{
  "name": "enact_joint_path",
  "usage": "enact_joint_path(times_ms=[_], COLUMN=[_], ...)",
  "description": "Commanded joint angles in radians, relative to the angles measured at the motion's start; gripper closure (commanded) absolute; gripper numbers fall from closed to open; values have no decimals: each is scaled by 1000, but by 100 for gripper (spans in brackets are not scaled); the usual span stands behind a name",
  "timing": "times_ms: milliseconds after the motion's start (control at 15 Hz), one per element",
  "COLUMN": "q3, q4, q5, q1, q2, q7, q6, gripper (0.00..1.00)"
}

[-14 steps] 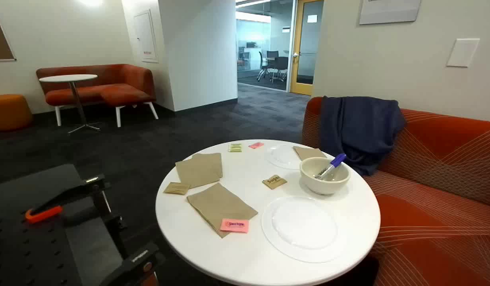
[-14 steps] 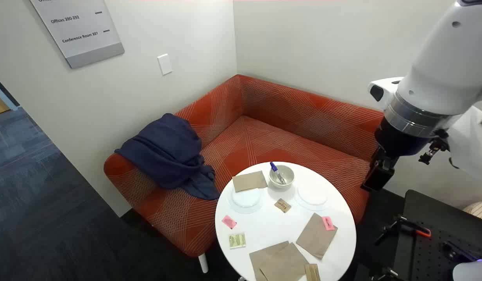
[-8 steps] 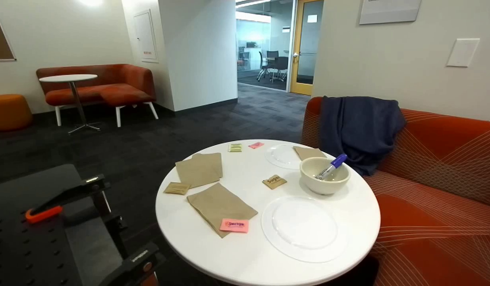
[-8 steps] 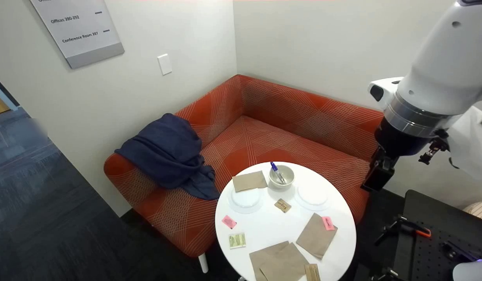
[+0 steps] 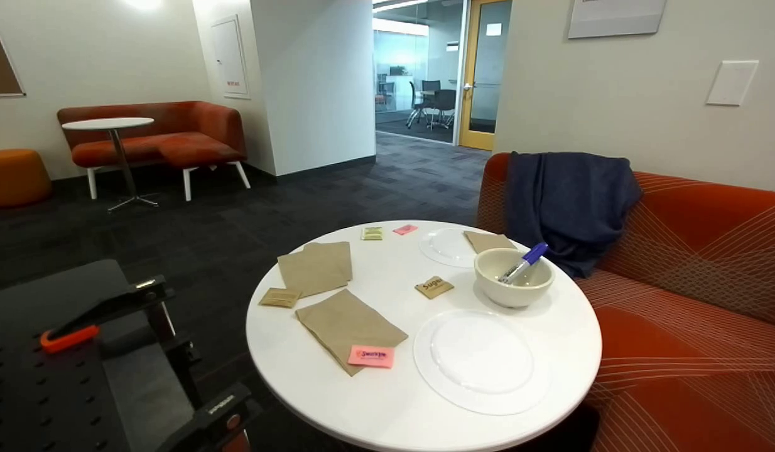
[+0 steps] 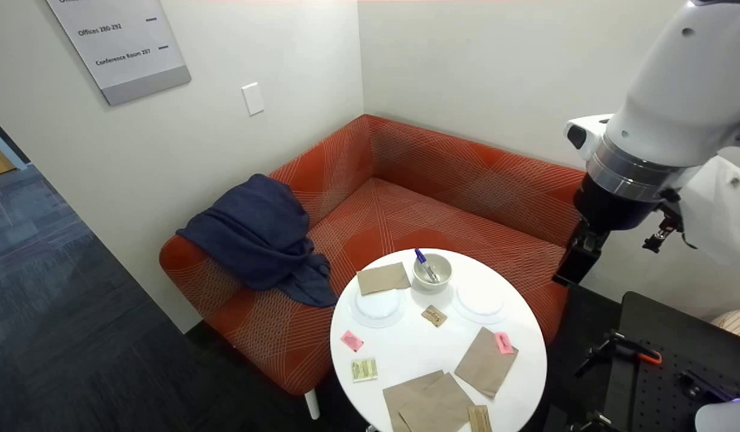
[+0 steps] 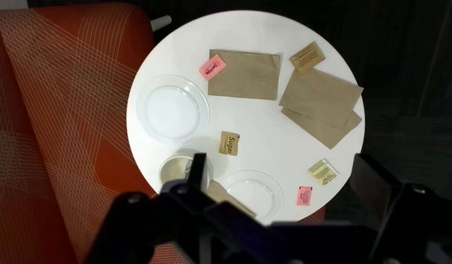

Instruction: Remove the marker from the bowl.

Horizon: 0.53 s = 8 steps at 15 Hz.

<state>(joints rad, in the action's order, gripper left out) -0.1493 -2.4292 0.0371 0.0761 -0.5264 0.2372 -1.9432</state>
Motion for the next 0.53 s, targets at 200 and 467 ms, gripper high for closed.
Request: enact_joint_path(times_ms=[200, 467], q3=[82, 123], q4=[44, 60], q5=[26, 65], q1=[-65, -98], q2=[49, 117], q7=[-53, -101], q6=[4, -35], gripper=[0, 0])
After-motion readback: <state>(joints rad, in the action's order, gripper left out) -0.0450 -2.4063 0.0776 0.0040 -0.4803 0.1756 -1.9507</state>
